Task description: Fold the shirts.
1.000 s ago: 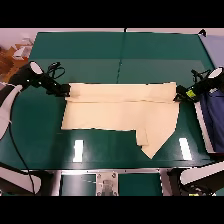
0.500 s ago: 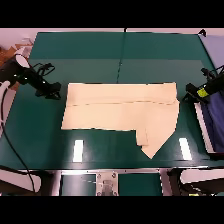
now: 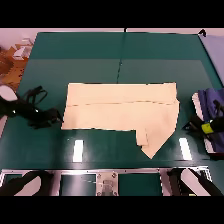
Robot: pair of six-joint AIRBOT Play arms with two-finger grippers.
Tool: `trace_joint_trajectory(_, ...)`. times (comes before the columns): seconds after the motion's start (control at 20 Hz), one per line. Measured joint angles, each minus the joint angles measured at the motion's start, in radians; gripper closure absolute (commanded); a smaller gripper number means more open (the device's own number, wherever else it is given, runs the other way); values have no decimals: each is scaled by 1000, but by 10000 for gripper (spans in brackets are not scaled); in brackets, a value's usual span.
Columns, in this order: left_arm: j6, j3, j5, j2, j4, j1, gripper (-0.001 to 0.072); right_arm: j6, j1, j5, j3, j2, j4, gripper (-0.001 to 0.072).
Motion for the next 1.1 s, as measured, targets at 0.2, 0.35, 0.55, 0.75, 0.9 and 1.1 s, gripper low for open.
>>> trace_joint_trajectory(0.2,-34,-209,209,71,-132,-56,-5,-3,-12,-133,-235,103,86,358)
trace_joint_trajectory(0.35,-77,-301,421,87,-215,-159,-4,-47,-2,-241,-354,114,197,359)
trace_joint_trajectory(0.55,-168,-344,660,81,-266,-246,-4,-97,62,-349,-422,76,344,358)
trace_joint_trajectory(0.75,-208,-351,729,25,-351,-272,229,-128,108,-418,-439,20,407,553)
trace_joint_trajectory(0.9,-200,-352,705,-2,-356,-280,684,-169,121,-436,-425,0,396,696)
trace_joint_trajectory(1.1,-157,-305,648,-8,-317,-283,685,-193,124,-409,-359,-9,355,697)
